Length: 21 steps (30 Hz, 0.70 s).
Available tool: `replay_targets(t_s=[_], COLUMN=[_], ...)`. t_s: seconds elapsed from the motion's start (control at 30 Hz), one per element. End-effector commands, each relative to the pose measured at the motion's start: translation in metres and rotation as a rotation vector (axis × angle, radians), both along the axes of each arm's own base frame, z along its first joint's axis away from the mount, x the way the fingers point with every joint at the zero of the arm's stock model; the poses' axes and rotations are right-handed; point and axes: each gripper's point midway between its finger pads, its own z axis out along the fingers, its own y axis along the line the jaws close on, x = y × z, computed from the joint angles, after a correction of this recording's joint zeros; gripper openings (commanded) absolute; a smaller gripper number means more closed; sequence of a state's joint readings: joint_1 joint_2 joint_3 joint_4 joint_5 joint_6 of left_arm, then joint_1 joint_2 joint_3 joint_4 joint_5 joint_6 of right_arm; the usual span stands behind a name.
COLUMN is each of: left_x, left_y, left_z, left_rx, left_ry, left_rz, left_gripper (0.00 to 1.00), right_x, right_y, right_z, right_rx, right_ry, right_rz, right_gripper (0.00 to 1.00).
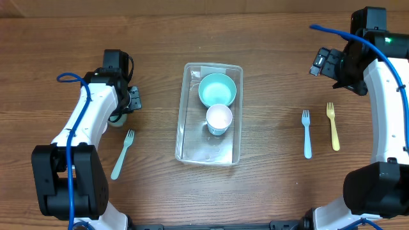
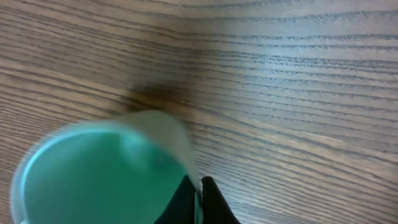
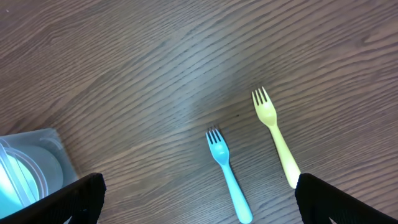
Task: Pack container
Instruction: 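Grasp the rim of the mint-green cup with the left gripper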
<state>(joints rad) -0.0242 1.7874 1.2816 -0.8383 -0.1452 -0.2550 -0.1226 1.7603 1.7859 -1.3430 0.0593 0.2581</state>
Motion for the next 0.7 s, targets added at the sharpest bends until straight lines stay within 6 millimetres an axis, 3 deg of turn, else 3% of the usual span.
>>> replay_targets(t_s=[0.0, 0.2, 0.37, 0.5, 0.6, 0.67], left_x=[0.0, 0.012, 0.035, 0.039, 0.026, 0.016], left_y=[-0.001, -0.003, -0.023, -0.076, -0.131, -0.157], left_z=[-0.003, 0.024, 0.093, 0.151, 0.171, 0.172], left_rx=[-0.007, -0.012, -0.017, -0.034, -0.055, -0.07], left_ry=[0.008, -0.018, -0.102, -0.18, -0.197, -0.193], left_rz=[-0.001, -0.006, -0.054, -0.18, -0.314, -0.37], left_gripper=[0.04, 0.04, 0.04, 0.04, 0.04, 0.04], right_x=[0.002, 0.002, 0.002, 0.002, 0.002, 0.002], right_y=[-0.002, -0.002, -0.002, -0.002, -0.002, -0.002], right_z=[0.016, 0.016, 0.016, 0.016, 0.016, 0.016], right_rx=[-0.011, -0.011, -0.011, -0.011, -0.011, -0.011], right_ry=[-0.048, -0.048, -0.048, -0.048, -0.048, -0.048], right_rz=[-0.006, -0.007, -0.007, -0.007, -0.007, -0.007], right_gripper=[1.0, 1.0, 1.0, 1.0, 1.0, 1.0])
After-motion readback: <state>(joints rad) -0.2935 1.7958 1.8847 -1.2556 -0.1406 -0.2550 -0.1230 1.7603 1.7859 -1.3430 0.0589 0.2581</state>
